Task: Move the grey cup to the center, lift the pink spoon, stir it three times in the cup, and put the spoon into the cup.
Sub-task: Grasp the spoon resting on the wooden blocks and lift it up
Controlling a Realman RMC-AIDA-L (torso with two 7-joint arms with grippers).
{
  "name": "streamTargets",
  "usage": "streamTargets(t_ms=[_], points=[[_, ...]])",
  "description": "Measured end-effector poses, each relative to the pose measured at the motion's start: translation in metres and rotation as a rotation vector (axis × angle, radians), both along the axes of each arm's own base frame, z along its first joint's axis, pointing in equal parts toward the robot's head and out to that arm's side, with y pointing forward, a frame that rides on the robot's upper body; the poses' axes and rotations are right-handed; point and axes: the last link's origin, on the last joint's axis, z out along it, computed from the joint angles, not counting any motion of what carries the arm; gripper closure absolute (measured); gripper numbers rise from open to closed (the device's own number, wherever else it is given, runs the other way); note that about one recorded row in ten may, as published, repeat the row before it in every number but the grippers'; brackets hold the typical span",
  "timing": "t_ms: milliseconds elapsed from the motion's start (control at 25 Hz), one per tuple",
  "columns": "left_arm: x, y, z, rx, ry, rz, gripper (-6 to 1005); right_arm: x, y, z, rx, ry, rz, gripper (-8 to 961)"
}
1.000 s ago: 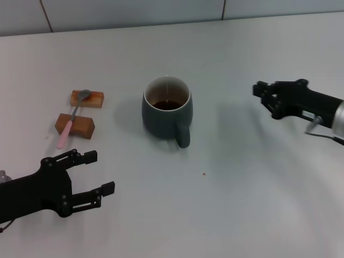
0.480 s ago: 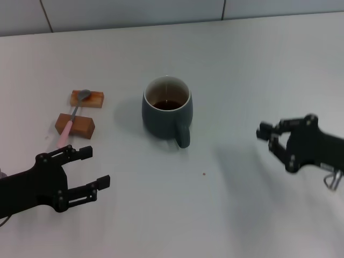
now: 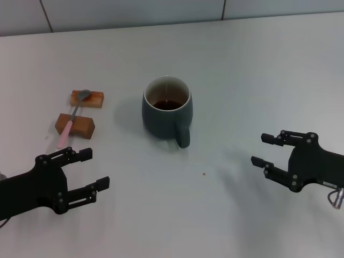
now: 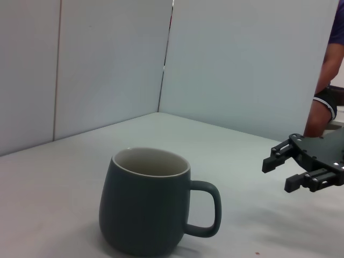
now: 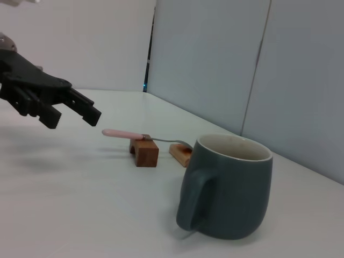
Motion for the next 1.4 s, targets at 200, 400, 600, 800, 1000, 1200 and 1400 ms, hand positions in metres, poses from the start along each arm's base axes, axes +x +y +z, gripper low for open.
streamTargets(t_ms=[200,400,600,800,1000,1200,1400], points=[[0.000,0.000,0.000,0.000,0.001,0.000,233,-0.001,0.001,0.002,0.005,-0.002,0.007,375],[0.000,0.001,0.000,0.001,0.002,-0.001,233,-0.002,0.002,0.003,0.014,-0.008,0.018,329],[0.000,0.000,0.001,-0.002,-0.003,0.005,234,-0.002,0.002,0.003,0.020,-0.016,0.029,283],[0.003,0.001,0.013,0.001,-0.171,0.126,233,-0.001,0.002,0.003,0.025,-0.017,0.024,279],[0.003,0.008,0.033,-0.038,-0.484,0.388,227,-0.001,0.004,0.005,0.030,-0.018,0.025,279],[0.002,0.008,0.031,-0.092,-0.626,0.507,220,-0.003,0.007,0.006,0.032,-0.022,0.035,279],[-0.002,0.005,0.030,-0.232,-0.904,0.749,213,-0.006,0.011,0.007,0.027,-0.028,0.050,279]])
